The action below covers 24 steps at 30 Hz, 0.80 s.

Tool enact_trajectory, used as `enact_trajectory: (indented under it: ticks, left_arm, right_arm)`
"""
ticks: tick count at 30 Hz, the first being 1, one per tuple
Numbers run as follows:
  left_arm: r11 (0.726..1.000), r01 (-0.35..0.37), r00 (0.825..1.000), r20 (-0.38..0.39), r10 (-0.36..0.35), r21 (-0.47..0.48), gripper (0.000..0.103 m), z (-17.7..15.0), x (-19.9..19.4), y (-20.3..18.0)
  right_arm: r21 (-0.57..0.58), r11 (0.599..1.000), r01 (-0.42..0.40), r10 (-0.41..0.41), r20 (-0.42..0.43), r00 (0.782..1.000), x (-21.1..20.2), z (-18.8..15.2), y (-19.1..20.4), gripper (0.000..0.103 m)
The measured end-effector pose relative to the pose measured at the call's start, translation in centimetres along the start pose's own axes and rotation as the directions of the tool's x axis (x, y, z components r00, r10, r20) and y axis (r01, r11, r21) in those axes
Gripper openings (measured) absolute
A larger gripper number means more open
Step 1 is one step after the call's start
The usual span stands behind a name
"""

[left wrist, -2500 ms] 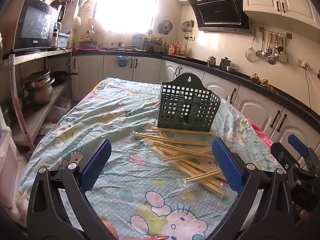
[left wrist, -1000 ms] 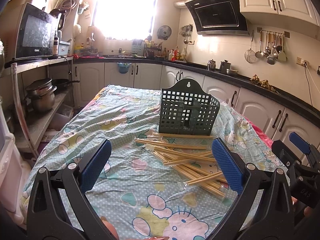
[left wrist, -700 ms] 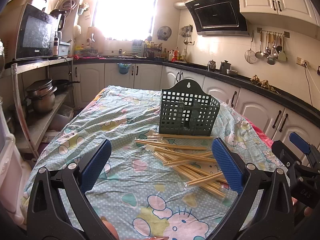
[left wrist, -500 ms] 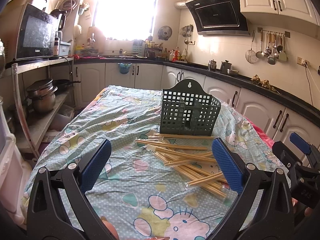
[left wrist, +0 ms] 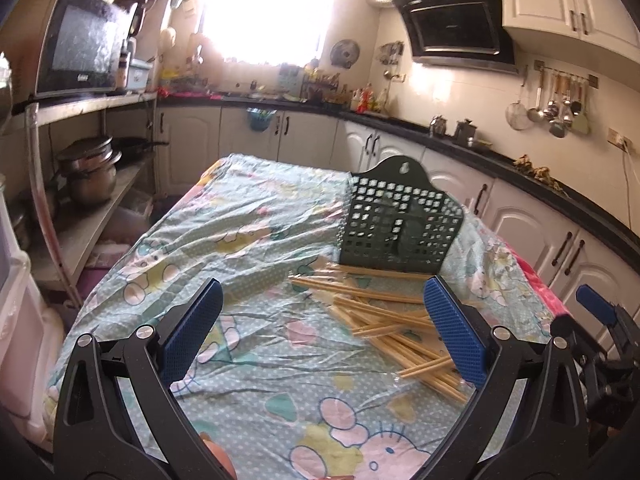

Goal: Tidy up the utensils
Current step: 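Move the left tool toward the chopstick pile while the right tool approaches it too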

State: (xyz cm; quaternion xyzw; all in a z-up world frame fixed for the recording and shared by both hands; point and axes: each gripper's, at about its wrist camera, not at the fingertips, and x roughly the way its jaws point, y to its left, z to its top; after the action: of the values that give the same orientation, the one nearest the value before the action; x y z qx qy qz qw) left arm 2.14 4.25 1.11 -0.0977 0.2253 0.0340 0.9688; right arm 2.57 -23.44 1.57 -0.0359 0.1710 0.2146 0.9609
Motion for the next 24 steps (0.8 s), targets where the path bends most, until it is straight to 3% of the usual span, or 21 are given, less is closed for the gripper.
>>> enact_trajectory:
  ticks: [12, 24]
  left_arm:
    - [0.999, -0.017, 0.986, -0.166, 0.010, -0.042, 0.093, 2.1, 5.4, 2.7]
    - [0.993, 0.012, 0.955, -0.292, -0.046, -0.116, 0.093, 4.5, 12.2, 5.3]
  right_arm:
    - [-0.155, 0.980, -0.124, 0.104, -0.127, 0.986, 5.0, 2.2, 2.1, 0.097]
    - [-0.212, 0.954, -0.211, 0.157, -0.247, 0.956, 11.4, 3.0, 4.2, 0.096]
